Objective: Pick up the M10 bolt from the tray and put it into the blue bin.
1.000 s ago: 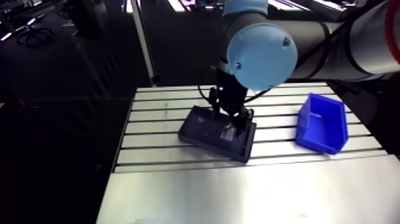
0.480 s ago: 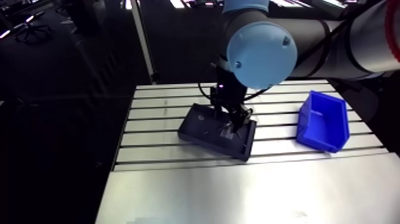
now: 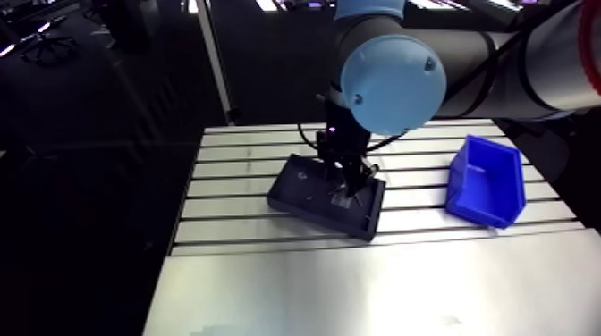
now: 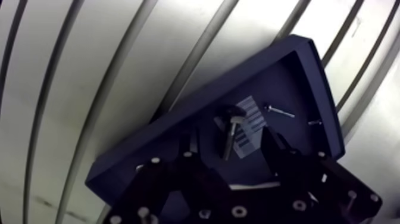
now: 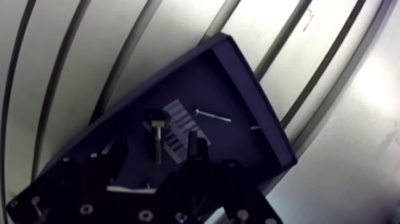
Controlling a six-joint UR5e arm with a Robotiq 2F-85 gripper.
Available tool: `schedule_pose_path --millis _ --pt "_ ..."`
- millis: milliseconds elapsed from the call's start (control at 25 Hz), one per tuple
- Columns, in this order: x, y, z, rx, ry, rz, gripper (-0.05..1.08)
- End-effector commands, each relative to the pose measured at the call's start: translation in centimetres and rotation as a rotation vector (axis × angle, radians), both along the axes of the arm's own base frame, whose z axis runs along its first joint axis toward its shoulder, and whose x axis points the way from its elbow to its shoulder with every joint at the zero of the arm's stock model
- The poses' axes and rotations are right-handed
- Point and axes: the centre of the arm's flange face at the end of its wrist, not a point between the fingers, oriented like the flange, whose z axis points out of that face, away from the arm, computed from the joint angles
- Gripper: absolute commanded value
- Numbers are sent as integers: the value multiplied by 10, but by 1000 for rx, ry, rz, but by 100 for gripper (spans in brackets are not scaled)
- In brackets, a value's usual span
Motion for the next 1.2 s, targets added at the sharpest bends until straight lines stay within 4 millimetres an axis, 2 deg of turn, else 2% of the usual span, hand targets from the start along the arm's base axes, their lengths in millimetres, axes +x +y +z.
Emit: schedule_pose_path --millis 40,520,720,1200 --pt "0 0 -3 0 -5 0 41" --pt "0 0 -3 -1 -6 0 50" --pt "0 2 -3 14 6 1 58" --pt "0 1 -3 16 6 1 62"
